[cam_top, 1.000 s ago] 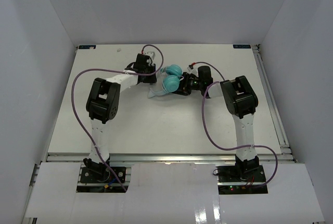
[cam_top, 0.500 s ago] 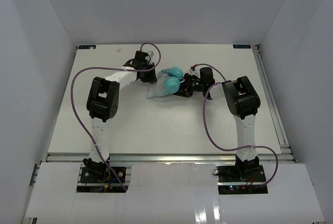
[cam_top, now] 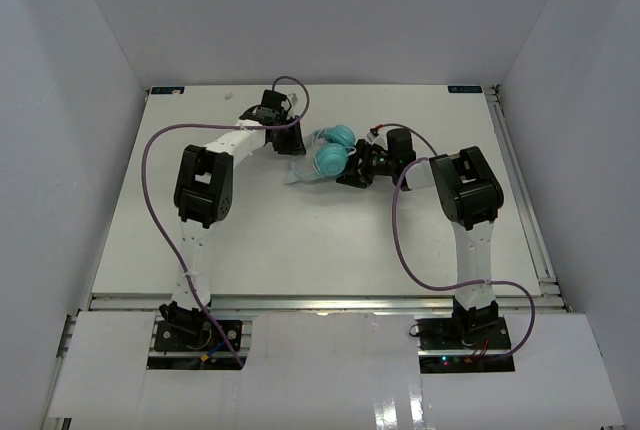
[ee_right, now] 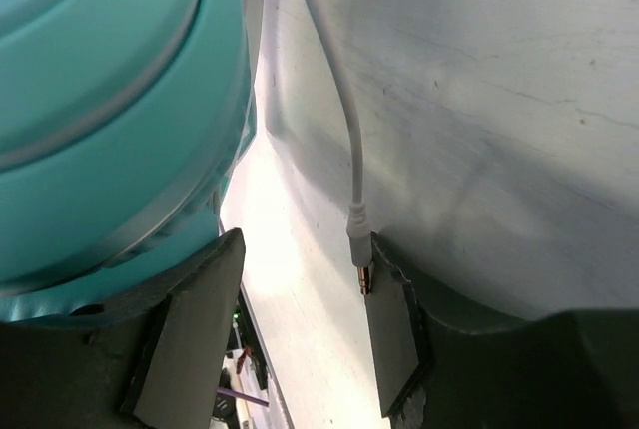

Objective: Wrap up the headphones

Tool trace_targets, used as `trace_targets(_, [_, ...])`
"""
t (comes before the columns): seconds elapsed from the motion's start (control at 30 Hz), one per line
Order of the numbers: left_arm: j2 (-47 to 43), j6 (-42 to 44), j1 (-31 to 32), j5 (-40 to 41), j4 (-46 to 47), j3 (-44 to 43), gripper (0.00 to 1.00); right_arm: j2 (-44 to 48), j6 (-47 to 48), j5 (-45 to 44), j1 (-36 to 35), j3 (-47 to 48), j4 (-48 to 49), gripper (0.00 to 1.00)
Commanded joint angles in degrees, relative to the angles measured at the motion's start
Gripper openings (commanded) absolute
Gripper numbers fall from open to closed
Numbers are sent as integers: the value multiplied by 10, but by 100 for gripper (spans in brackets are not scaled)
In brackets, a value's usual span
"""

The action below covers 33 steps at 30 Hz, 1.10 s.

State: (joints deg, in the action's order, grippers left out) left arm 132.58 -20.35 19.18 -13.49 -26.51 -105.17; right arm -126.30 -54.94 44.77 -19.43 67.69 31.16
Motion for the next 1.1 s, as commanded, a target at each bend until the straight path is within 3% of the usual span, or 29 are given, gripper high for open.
trace_targets(0.0, [2,-14,-5,-13,-23,-35,36,23,18,1,7,-16,-31,59])
trace_targets(0.8, [55,-22,-18,-14,-56,-91,36,89,57,5,58,-95,-63,58])
trace_targets(1.07, [45,-34,-18,-20,-56,-93,42,132,98,12,69,-123,-87,58])
